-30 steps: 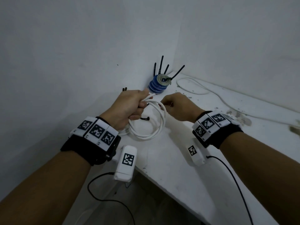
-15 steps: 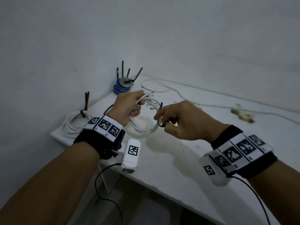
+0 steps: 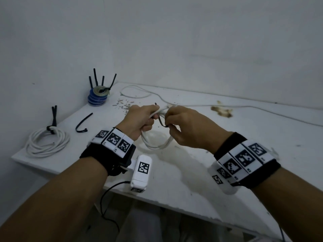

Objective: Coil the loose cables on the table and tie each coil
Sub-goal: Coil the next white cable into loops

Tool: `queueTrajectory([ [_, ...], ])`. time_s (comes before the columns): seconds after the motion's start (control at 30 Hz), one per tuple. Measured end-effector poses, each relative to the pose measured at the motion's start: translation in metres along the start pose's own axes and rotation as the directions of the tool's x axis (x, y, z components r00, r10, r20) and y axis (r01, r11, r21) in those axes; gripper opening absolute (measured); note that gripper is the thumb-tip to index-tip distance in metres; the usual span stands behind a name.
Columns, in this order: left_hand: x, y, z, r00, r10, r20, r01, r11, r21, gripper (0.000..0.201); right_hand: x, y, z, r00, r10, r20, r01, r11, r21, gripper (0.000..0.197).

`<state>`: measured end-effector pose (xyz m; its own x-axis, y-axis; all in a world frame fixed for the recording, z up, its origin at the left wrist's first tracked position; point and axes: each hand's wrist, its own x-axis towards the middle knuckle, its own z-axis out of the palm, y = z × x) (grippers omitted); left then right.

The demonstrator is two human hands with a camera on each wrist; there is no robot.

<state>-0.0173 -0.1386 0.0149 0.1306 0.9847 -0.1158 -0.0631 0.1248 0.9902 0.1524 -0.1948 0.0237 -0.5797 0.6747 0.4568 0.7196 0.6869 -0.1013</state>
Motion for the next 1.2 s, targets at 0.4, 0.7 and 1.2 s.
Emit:
queueTrajectory([
  [0.4,-0.007,-0.001,0.009,0.988,0.127,-0.082,-0.116,0.985,0.129,0.018,-0.012,-0.005,0.004,1.0,0.003,-0.019,-0.007,0.985,-0.173,0.017],
  [0.7,-0.012,-0.015,0.012,0.926,0.367,-0.093,-0.34,0.914,0.222,0.021,0.002,-0.017,-0.009,0.722,0.688,-0.07,-0.328,0.43,0.841,0.03],
  [1.2,-0.022,-0.015,0.014,0.793,0.606,0.068,-0.566,0.69,0.452,0.024,0.014,-0.013,-0.006,0.518,0.826,0.225,-0.315,-0.061,0.947,0.01],
])
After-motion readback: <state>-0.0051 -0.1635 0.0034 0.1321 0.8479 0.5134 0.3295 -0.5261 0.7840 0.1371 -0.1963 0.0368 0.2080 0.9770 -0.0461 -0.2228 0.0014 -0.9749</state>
